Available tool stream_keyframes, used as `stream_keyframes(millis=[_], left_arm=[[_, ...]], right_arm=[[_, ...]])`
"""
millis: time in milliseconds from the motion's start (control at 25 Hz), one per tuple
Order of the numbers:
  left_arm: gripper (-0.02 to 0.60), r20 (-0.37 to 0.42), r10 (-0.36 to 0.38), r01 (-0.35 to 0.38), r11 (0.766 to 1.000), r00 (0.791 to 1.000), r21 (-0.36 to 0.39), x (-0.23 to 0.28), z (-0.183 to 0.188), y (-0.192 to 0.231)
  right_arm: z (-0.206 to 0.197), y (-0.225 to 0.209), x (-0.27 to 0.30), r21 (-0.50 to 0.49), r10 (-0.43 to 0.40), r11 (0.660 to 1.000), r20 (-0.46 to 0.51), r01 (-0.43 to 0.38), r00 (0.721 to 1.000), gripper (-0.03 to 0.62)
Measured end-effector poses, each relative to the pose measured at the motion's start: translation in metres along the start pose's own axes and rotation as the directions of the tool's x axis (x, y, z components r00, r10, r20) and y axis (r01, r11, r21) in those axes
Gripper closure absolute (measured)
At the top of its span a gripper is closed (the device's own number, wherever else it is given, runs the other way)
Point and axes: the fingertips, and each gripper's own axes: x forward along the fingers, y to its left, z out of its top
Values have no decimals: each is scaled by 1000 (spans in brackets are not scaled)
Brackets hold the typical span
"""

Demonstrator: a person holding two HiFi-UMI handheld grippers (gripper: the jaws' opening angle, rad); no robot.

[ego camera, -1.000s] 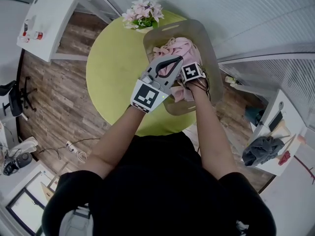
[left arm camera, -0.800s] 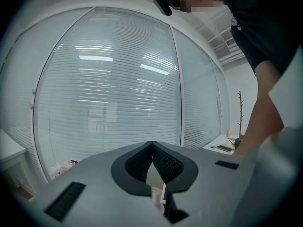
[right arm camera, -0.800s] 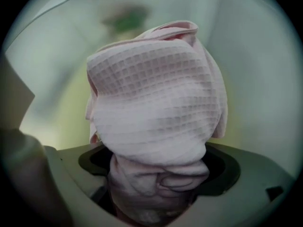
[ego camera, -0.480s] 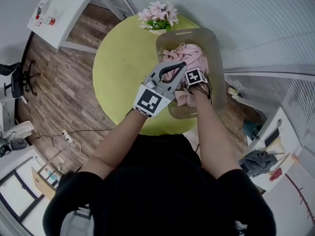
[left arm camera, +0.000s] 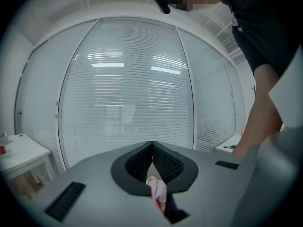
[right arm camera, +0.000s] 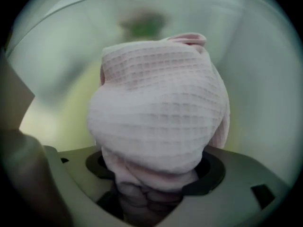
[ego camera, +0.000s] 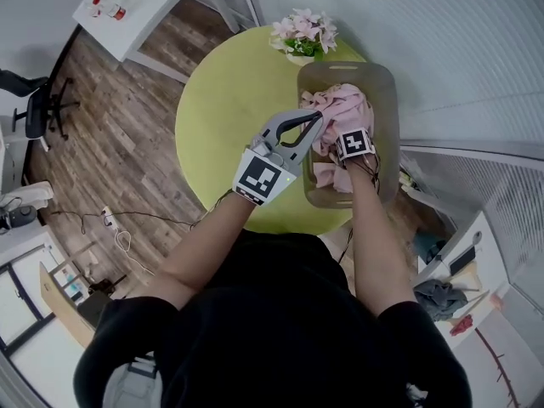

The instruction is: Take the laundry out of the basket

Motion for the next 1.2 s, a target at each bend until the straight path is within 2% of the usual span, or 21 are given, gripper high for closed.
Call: stream_keyframes(millis=[280, 640, 920, 1200], left_arm=[[571, 18, 23, -24, 1000, 1000, 16, -19, 9, 0], [571, 35, 61, -62, 997, 998, 37, -45, 20, -1], [571, 62, 72, -75, 996, 995, 49, -76, 30, 8], [571, 105, 66, -70, 997, 992, 33, -117, 40, 23]], right_arm=[[33, 18, -54, -81, 21, 997, 137, -10, 990, 206], [64, 41, -140, -158, 33, 987, 317, 19, 948, 212], [81, 67, -212, -166, 0, 983, 429, 79, 903, 212], [94, 107, -286, -130, -43, 982, 546, 136, 836, 218]])
